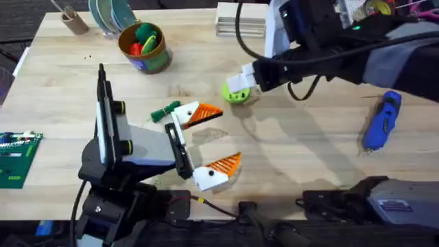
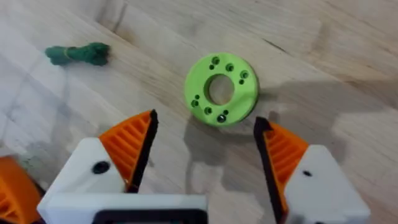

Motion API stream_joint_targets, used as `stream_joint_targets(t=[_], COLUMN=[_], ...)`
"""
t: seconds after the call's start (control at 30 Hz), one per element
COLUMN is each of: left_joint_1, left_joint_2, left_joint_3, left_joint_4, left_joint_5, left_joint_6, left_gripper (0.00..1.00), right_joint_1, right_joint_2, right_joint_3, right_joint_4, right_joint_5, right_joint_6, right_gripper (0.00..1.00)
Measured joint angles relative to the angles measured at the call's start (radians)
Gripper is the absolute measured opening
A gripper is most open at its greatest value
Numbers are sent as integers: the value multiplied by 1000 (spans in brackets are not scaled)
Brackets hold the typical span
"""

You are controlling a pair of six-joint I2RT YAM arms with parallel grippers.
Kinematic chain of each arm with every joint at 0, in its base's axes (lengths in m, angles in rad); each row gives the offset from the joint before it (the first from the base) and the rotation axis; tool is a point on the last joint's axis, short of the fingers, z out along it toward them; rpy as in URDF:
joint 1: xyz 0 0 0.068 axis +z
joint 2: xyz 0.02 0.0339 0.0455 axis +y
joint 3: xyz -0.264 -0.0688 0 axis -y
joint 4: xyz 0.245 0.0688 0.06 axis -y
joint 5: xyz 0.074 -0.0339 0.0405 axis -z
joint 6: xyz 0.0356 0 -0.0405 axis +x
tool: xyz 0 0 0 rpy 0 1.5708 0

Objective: Pick up the gripper from the table and insert it into the empty holder that is missing its gripper. Then pick up a screw, insert it into the mounting hole, and use the screwdriver to tighten it. Finally, clean up the table by picking up the vegetable and placing it into the bucket.

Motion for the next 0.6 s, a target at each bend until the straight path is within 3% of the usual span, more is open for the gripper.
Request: stream_joint_targets(t=[0.27,0.5,0.6], left_joint_1=[0,0,0], left_joint_2=[0,0,0], left_joint_3=[0,0,0], left_joint_4=[0,0,0], left_joint_5=[0,0,0], left_joint_6=[0,0,0], left_gripper=[993,993,992], right_joint_1=[96,141,142], right_joint_2=[26,75,89], right_joint_3=[0,0,0], right_joint_4=[2,10,21], right_joint_5=[180,288,306], right_joint_6=[-12,-15,-16], right_gripper=[950,749,723])
